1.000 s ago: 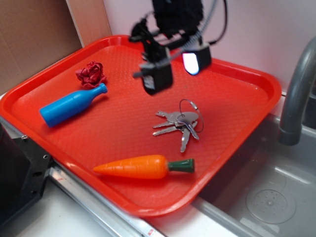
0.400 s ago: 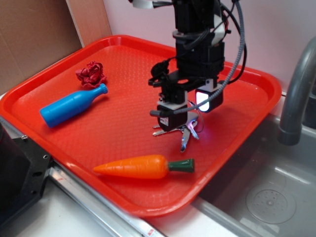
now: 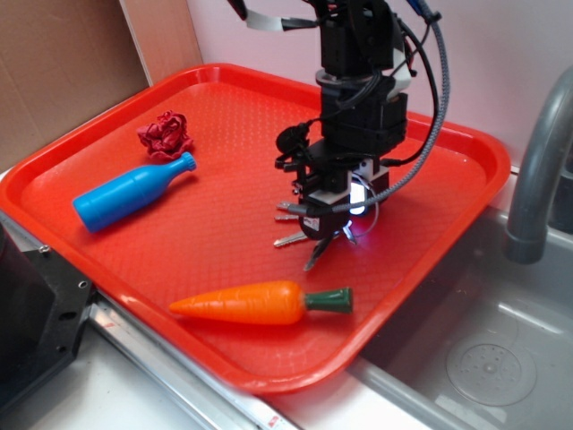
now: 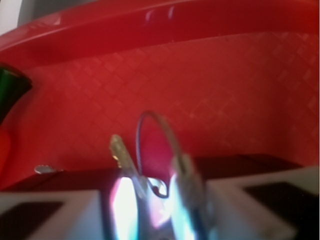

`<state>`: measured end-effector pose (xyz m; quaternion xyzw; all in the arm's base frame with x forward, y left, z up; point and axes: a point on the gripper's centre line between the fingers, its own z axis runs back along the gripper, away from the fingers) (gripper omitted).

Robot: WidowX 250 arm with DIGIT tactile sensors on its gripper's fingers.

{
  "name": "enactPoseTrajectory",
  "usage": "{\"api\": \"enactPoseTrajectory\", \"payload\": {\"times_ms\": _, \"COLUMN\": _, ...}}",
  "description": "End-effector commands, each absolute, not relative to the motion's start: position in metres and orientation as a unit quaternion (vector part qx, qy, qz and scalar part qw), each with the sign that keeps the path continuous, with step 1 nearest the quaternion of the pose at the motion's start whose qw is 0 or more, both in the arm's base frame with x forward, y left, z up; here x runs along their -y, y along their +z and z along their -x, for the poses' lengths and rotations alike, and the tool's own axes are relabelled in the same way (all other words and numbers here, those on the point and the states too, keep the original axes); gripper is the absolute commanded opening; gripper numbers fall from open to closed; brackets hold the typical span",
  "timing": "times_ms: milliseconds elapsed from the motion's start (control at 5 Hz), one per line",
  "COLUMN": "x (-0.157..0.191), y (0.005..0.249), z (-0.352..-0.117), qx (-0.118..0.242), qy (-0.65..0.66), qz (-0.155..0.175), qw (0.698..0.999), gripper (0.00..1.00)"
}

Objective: Grab the silver keys.

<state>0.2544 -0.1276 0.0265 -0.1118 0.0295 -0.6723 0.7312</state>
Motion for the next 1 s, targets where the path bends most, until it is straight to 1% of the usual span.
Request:
{"api": "enactPoseTrajectory", "payload": {"times_ms": 0, "x": 0.134, "y": 0.041, "z": -0.249, "qx": 0.004, "qy": -0.662, "qz": 0.112, "qw": 0.741, "gripper": 0.00}}
{"api": "enactPoseTrajectory", "payload": {"times_ms": 200, "x": 0.122, "y": 0.058, "z": -0.253, "qx": 0.014, "qy": -0.629, "qz": 0.107, "qw": 0.770, "gripper": 0.00}}
{"api": "enactPoseTrajectory", "payload": {"times_ms": 400, "x": 0.100, "y": 0.093, "z": -0.255, "qx": 0.008, "qy": -0.529, "qz": 0.056, "qw": 0.847, "gripper": 0.00}}
{"api": "enactPoseTrajectory", "payload": {"times_ms": 600, "x": 0.081, "y": 0.127, "z": -0.248, "qx": 0.004, "qy": -0.419, "qz": 0.004, "qw": 0.908, "gripper": 0.00}}
{"api": "enactPoseTrajectory", "payload": {"times_ms": 800, "x": 0.064, "y": 0.160, "z": -0.233, "qx": 0.017, "qy": -0.302, "qz": -0.022, "qw": 0.953, "gripper": 0.00}}
